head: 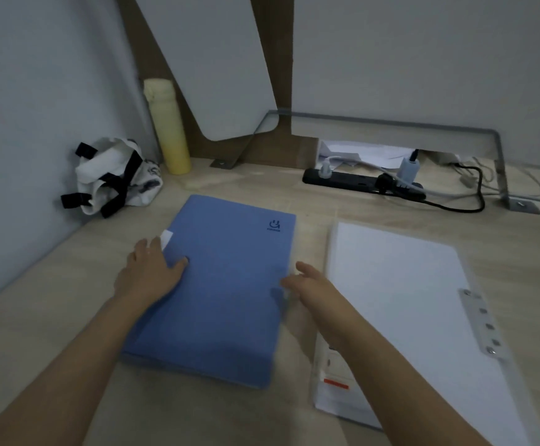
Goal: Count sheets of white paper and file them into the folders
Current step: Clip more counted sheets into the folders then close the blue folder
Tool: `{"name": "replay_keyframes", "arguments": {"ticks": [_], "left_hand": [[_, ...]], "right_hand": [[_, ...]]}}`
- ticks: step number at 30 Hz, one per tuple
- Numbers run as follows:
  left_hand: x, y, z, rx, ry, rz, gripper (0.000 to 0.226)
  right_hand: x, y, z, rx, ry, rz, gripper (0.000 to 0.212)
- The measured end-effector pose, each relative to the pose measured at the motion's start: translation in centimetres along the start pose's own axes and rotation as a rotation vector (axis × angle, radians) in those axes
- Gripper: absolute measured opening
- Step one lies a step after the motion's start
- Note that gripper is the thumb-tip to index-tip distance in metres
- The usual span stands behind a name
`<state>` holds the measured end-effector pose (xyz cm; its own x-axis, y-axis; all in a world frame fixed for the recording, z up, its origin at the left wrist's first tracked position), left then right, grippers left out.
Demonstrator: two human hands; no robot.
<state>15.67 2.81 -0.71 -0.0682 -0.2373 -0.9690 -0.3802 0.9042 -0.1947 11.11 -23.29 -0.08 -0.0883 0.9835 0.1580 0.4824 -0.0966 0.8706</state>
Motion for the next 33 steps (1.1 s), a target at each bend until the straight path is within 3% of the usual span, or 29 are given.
{"name": "replay_keyframes", "arguments": {"ticks": [3, 10, 14, 17, 20, 25, 30, 33], "left_hand": [[1.0, 2.5, 1.4, -0.063, 0.131, -0.174, 0.074], [1.3, 3.3, 0.5, -0.093, 0.444, -0.598, 0.052], [0.6, 3.5, -1.5, -0.041, 0.413, -0.802, 0.042], [-0.6, 1.9, -3.4, 0.005, 0.345, -0.946, 0.034], [-2.0, -2.5, -5.4, 0.098, 0.314, -1.07, 0.026], [-0.5, -12.4, -7.5, 0.186, 0.344, -1.078, 0.027], [5.6, -20.6, -10.2, 0.23, 0.514, -1.014, 0.032], [7.4, -22.7, -11.5, 0.252, 0.5, -0.974, 0.035]], "right_hand": [[1.0, -0.9, 2.0, 0.014, -0.07, 0.209, 0.011], [-2.0, -0.9, 4.0, 0.189, -0.191, 0.406, 0.009], [-1.1, -0.6, 3.8, 0.228, -0.119, 0.304, 0.01], [-1.5, 1.0, 3.0, 0.07, -0.061, 0.245, 0.006], [-4.2, 2.8, 1.0, -0.088, -0.073, 0.25, 0.02], [-13.9, 3.8, -3.9, -0.182, -0.315, 0.18, 0.019], [-23.0, 1.5, -7.1, -0.13, -0.52, 0.097, 0.021], [-26.0, 0.2, -7.3, -0.084, -0.557, 0.01, 0.02]]}}
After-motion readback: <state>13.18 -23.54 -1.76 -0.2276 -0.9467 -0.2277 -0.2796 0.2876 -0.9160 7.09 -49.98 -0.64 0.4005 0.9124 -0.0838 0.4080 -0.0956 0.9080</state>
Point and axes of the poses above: each hand's wrist, its own z-axis towards the middle knuckle, its own x-axis out of the palm, y = z × x, the point moved 9 cm from there along z, towards the middle knuckle, and after that the axes turned 11 degrees about z, right-handed, at the moved point
